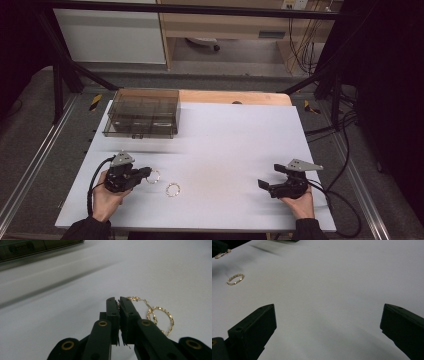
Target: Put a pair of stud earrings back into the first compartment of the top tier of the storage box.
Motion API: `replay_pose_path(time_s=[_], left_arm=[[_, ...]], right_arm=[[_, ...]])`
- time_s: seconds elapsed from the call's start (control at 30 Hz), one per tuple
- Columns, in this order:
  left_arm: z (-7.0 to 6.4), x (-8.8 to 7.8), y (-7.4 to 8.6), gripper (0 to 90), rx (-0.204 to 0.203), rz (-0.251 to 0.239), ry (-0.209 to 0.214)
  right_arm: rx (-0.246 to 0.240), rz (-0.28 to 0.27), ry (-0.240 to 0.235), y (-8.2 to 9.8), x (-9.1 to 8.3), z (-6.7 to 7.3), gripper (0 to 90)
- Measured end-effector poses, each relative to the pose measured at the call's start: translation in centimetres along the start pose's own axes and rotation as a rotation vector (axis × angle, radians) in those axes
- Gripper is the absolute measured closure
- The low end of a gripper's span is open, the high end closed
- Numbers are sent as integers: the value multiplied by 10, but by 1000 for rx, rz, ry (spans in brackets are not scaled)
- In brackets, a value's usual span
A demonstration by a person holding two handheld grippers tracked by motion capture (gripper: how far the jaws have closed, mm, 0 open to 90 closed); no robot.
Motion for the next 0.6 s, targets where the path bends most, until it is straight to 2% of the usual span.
replay_pose_path(time_s=[0.6], left_arm=[[16, -18, -7, 856, -11, -3, -30]], right_arm=[[4, 4, 1, 1, 0, 0, 10]])
Point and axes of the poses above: each handheld gripper's, and its own axes: x roughly forward along the jaws, y roughly out of its underside, z roughly to its left, the point moved 10 cm from there along x, roughly forward along the jaws, and after that the axes turned 14 degrees about z, right-handed, at the moved point
